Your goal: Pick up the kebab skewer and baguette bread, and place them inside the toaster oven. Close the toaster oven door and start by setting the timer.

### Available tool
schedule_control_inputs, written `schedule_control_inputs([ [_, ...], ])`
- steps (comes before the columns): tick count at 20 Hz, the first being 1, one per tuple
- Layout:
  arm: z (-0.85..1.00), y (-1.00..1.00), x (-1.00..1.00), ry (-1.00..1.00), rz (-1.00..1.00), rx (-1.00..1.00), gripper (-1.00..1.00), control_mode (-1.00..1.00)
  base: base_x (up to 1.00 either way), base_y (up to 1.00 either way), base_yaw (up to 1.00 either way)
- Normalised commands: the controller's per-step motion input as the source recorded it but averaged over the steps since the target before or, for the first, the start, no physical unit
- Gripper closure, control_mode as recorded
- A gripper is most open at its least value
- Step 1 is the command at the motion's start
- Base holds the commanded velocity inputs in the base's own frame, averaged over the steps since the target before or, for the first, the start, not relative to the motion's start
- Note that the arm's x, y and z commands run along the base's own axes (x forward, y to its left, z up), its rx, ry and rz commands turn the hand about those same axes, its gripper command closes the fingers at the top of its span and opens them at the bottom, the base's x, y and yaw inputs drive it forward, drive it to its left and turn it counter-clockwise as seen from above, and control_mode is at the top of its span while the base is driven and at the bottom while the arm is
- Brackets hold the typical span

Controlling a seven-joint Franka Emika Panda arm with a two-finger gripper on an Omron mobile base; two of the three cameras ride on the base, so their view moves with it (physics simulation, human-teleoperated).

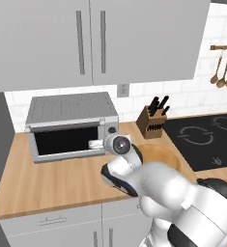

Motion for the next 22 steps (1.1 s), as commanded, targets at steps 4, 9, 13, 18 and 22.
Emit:
schedule_control_inputs([
  [4, 0.0, -0.31, 0.0, 0.05, 0.0, 0.0, -1.0, -1.0, 0.0, 0.0, 0.0],
  [9, 0.0, -0.24, 0.0, 0.12, 0.0, 0.0, -1.0, -1.0, 0.0, 0.0, 0.0],
  [13, 0.0, -0.25, 0.0, 0.11, 0.0, 0.0, -1.0, -1.0, 0.0, 0.0, 0.0],
  [18, 0.0, -0.2, 0.0, 0.12, 0.0, 0.0, -1.0, -1.0, 0.0, 0.0, 0.0],
  [22, 0.0, -0.09, 0.0, 0.03, 0.0, 0.0, -1.0, -1.0, 0.0, 0.0, 0.0],
])
